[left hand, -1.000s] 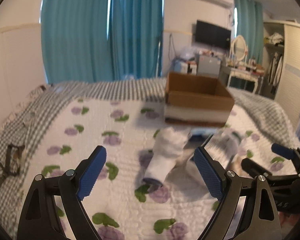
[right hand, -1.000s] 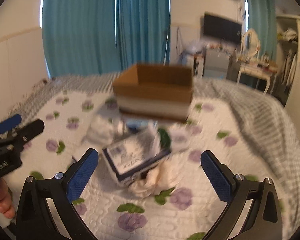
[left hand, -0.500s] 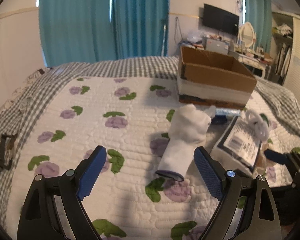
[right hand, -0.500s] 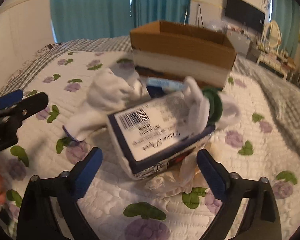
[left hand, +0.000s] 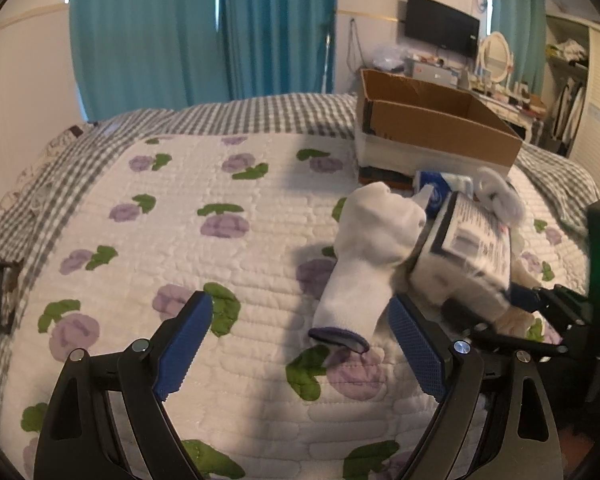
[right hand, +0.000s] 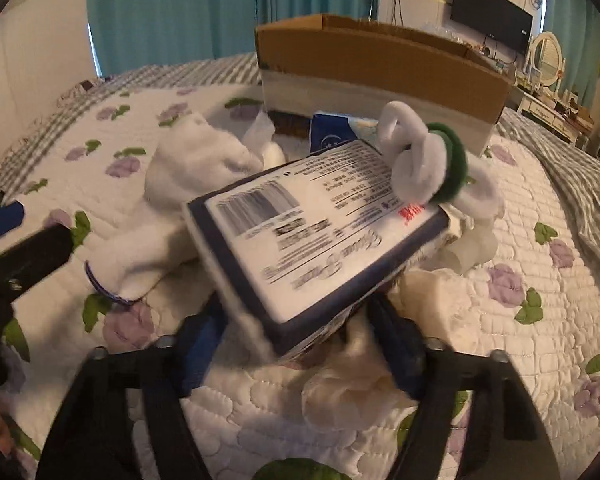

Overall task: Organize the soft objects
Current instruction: 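Grasp the white sock with the left tool while the right tool grasps the tissue pack, then carry the sock and tissue pack into the cardboard box and release both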

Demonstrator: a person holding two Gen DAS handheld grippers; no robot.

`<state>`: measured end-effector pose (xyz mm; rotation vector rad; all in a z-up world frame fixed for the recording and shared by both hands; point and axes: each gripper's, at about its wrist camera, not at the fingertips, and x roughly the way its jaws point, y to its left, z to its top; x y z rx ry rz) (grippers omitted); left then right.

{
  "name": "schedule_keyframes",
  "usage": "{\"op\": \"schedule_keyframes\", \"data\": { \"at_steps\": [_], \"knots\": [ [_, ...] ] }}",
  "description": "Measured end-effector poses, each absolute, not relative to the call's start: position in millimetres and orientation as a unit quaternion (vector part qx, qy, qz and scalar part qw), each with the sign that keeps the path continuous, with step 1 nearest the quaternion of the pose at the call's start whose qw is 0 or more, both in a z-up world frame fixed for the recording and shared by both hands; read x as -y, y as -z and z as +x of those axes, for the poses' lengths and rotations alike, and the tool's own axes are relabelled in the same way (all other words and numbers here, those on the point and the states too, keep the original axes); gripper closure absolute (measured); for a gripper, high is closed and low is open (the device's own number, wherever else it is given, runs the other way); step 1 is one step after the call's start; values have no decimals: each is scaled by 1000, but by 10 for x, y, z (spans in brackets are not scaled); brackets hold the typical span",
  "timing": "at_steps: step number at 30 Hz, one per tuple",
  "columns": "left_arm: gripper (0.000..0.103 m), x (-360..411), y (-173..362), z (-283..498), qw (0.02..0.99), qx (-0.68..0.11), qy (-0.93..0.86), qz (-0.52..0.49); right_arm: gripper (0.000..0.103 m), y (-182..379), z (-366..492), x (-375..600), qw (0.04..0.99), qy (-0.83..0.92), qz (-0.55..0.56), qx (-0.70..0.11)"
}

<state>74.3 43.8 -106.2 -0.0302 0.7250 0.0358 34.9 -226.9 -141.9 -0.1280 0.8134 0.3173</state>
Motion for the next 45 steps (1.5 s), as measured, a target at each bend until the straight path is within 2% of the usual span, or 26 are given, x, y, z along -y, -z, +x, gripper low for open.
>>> {"op": "schedule_keyframes", "data": {
  "at_steps": [4,7,15,16,17,20,21,25,28,38,45],
  "knots": [
    [12,-366,1064,774,933,-358,-12,-4,59,1308,274,2368,909,-164,-50,-380],
    [13,-316,1092,853,931,-366,1,-4,64,1207,237,2470,911,-175,-32,-372],
    [16,-65,1321,1213,922,-385,35,-11,69,1048,210,2786,915,-190,17,-354],
    [26,-43,1340,1261,922,-384,44,-17,70,1037,211,2808,916,-190,21,-353],
    [32,-20,1378,1341,921,-387,51,-23,70,1028,220,2829,915,-192,26,-353],
    [39,7,1478,1514,917,-396,40,-14,70,1017,241,2879,914,-197,36,-352],
    [49,7,1498,1540,916,-399,39,-14,70,1011,248,2891,914,-198,40,-352],
    [61,-42,1481,1518,918,-393,45,-21,71,986,245,2938,913,-204,48,-349],
    [65,-10,1412,1454,921,-386,50,-8,72,928,219,2961,915,-205,52,-342],
    [67,-96,941,1119,929,-363,70,-27,75,525,6,3058,928,-211,50,-305],
    [67,-151,505,1012,940,-333,68,-30,75,33,-93,3181,932,-235,68,-266]
  ]
}}
